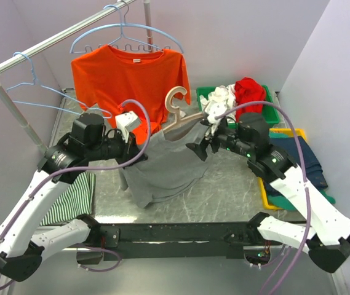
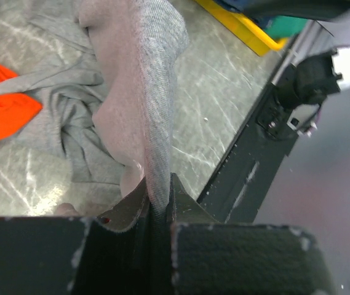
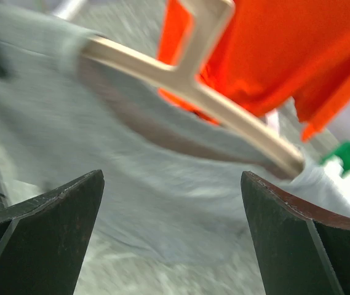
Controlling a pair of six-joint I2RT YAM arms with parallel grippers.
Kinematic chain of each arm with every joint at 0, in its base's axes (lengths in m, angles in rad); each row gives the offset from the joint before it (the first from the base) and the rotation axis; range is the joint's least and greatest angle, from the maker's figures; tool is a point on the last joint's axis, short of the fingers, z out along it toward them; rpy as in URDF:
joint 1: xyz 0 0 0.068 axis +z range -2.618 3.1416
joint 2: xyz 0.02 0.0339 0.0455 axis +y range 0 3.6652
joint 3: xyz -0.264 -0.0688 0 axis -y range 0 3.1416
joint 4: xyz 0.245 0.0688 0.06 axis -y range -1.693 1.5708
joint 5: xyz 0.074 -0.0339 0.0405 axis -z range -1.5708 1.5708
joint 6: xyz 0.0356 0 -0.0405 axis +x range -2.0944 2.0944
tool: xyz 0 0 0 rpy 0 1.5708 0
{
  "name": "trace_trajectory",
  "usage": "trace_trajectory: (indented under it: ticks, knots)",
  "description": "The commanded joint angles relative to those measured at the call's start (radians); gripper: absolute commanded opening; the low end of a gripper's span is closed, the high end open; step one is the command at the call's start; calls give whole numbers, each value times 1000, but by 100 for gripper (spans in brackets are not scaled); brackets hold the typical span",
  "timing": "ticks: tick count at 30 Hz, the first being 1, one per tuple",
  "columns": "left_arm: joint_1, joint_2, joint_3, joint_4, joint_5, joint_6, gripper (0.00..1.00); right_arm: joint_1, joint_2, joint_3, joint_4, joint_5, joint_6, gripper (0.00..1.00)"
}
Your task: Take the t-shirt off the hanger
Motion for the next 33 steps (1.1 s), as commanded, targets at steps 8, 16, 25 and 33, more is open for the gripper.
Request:
trace_trajectory:
  ticks: [8,16,25,33]
  knots:
    - [-67,-43,-26,-3,-3,29,1,30,77,190,-54,162,-167,99]
    - [-77,-44,-6,-12,6,32,1,34,151,249,-249,-31,-235,96]
    - [-90,-56,-16,-18,5,28,1,33,221,310,-299,-86,-250,89]
    - [-94,-61,-26,-21,-3,12,1,34,258,312,-229,-102,-239,79]
